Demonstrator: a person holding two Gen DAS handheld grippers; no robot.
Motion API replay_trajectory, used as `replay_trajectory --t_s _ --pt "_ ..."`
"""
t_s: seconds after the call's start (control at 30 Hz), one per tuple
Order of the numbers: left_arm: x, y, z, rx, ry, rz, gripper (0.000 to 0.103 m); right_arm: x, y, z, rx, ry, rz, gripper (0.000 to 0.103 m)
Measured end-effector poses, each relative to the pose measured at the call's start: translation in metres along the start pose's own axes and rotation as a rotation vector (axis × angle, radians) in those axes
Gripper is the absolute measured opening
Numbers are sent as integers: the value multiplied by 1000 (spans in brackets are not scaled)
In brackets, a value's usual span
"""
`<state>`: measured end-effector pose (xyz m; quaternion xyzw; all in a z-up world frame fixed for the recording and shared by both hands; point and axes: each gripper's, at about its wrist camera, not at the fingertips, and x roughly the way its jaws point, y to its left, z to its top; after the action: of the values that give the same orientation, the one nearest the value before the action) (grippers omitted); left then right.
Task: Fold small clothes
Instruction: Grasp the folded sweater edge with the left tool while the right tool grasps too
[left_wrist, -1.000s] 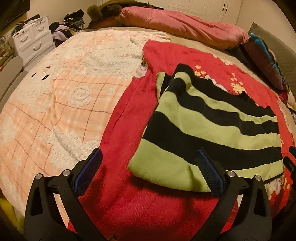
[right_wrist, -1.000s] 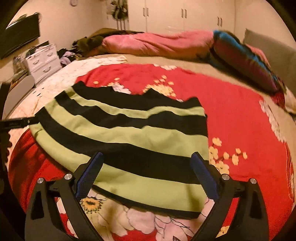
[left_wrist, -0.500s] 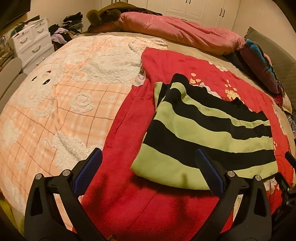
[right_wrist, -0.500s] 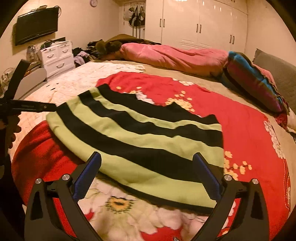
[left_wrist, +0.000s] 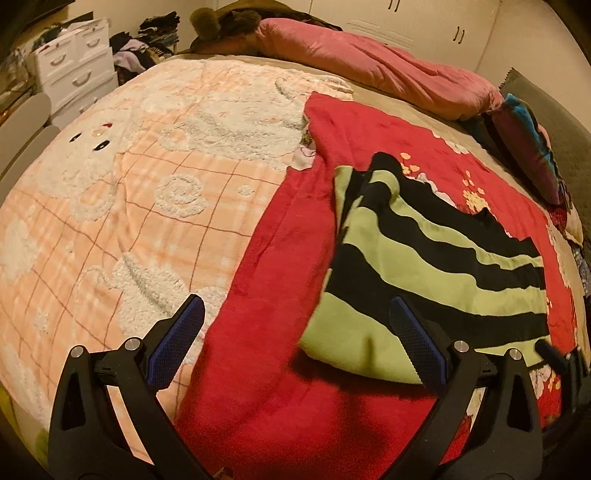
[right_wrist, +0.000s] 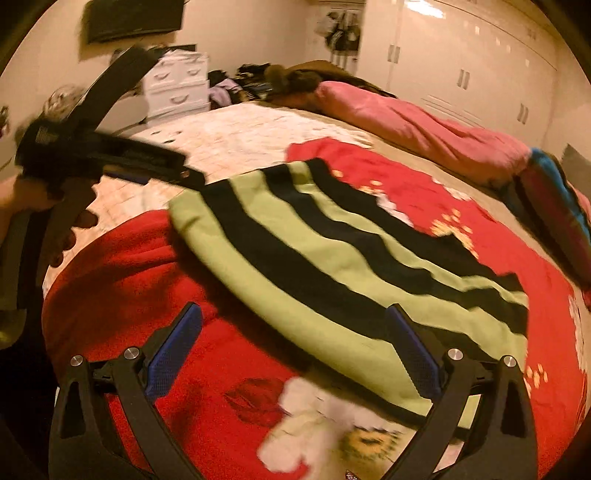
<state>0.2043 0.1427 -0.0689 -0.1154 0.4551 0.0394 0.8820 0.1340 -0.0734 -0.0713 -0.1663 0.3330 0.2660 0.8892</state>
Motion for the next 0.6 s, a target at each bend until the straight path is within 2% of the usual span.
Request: replay_trajectory --t_s 0.27,0.47,0.6 --pt "13 26 29 -105 17 -58 94 40 25 14 -13 37 -11 99" --pt "33 25 54 -129 63 -211 94 68 34 22 -13 47 2 99" --pt "52 17 64 -153 113 -322 93 85 50 15 -112 47 -23 98"
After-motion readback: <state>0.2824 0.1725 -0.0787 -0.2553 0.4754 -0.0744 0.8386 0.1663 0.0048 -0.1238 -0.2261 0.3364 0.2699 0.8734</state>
